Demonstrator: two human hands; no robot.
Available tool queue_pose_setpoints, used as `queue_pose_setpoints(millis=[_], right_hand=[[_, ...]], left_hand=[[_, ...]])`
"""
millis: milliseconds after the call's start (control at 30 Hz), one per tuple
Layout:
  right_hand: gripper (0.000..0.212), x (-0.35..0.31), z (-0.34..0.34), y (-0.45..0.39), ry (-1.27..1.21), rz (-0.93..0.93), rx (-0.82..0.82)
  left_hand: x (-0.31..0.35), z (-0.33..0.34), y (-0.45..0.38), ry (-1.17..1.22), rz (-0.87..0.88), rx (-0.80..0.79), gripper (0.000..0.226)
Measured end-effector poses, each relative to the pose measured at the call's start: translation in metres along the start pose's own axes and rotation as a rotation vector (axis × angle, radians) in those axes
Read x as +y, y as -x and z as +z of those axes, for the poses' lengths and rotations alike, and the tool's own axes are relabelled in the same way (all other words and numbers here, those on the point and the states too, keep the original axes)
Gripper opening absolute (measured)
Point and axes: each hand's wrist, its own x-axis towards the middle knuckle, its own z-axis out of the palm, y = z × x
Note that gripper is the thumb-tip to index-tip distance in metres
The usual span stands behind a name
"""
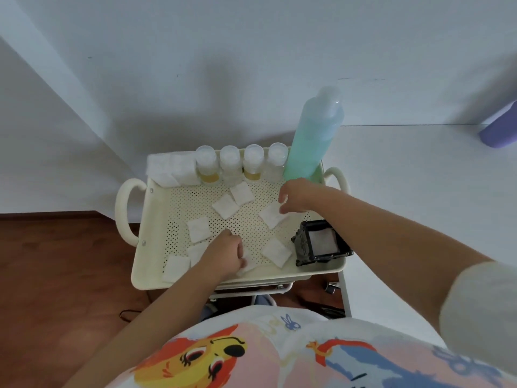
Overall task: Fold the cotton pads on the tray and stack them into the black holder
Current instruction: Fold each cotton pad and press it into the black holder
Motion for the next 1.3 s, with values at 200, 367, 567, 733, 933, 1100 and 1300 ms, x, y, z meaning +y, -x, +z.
queue_pose_setpoints(millis=[200, 367, 567, 733, 933, 1100, 1300], right_hand=[[0.052, -0.007, 0.016, -0.042, 0.087, 0.029, -0.061], [0.039, -0.013, 0.026, -0.05, 0.152, 0.01, -0.071], [0.029, 0.001, 0.012, -0.037, -0.227, -0.045, 0.122], [0.025, 0.026, 0.002, 0.023, -0.69, -0.027, 0.299], [0.013, 0.045, 0.024, 0.114, -1.074, 0.069, 0.469], [0.013, 0.05, 0.048, 0.145, -0.855, 0.215, 0.554], [0.015, 0.048, 0.062, 0.137, -0.496, 0.394, 0.317]], left_hand=[[-0.01, -0.004, 0.007, 0.118, 0.022, 0.002, 0.022], [-0.01, -0.006, 0.012, 0.266, -0.014, -0.003, 0.042], [-0.011, -0.016, 0.011, 0.422, -0.061, -0.002, 0.04], [-0.005, -0.026, 0.011, 0.453, -0.015, 0.035, 0.022], [0.017, -0.045, 0.013, 0.647, -0.024, 0.11, 0.007], [0.04, -0.058, 0.012, 0.737, 0.044, 0.104, 0.011], [0.058, -0.057, 0.011, 0.79, 0.081, 0.078, 0.01]])
